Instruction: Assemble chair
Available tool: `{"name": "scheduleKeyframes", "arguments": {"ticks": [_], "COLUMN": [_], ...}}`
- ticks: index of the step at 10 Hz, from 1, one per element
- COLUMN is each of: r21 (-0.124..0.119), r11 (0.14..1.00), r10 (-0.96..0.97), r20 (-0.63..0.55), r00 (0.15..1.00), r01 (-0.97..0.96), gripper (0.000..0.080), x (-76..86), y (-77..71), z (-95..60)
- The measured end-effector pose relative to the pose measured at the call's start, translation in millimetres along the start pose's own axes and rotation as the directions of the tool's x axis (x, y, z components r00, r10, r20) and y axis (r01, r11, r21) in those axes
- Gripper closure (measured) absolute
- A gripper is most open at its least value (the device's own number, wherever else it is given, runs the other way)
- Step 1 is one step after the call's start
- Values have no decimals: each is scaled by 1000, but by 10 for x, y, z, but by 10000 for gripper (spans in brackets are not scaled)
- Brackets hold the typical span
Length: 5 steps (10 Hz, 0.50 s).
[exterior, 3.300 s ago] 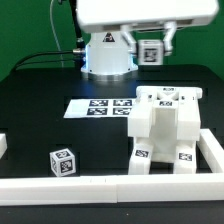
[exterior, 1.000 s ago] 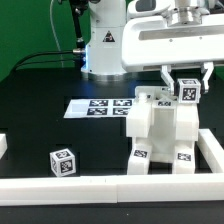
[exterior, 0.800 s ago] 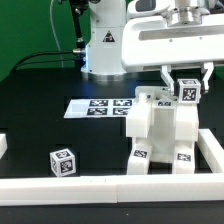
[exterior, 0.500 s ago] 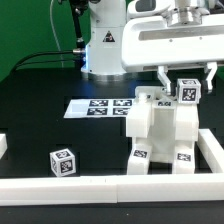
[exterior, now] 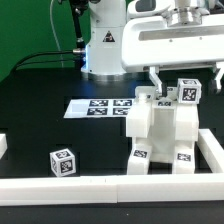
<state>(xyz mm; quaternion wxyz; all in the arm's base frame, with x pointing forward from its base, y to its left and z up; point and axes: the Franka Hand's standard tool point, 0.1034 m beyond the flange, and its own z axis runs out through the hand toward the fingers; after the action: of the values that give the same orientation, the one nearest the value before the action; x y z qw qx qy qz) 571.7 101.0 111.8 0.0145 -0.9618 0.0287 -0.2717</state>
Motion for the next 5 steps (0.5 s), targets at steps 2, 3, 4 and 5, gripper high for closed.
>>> {"name": "scheduleKeyframes", "arguments": {"ticks": [2, 3, 4, 5], "r21": [37, 42, 33, 29], "r11": [998, 994, 992, 991], "r10": [49, 87, 102, 104], "r20": [174, 283, 348, 417], "r00": [984, 955, 932, 903], "r01": [-56, -103, -121, -128], "gripper": [151, 151, 151, 151], "x": [32, 63, 98, 84], "y": [-17, -45, -43, -41], "z": [-119, -135, -119, -105]}}
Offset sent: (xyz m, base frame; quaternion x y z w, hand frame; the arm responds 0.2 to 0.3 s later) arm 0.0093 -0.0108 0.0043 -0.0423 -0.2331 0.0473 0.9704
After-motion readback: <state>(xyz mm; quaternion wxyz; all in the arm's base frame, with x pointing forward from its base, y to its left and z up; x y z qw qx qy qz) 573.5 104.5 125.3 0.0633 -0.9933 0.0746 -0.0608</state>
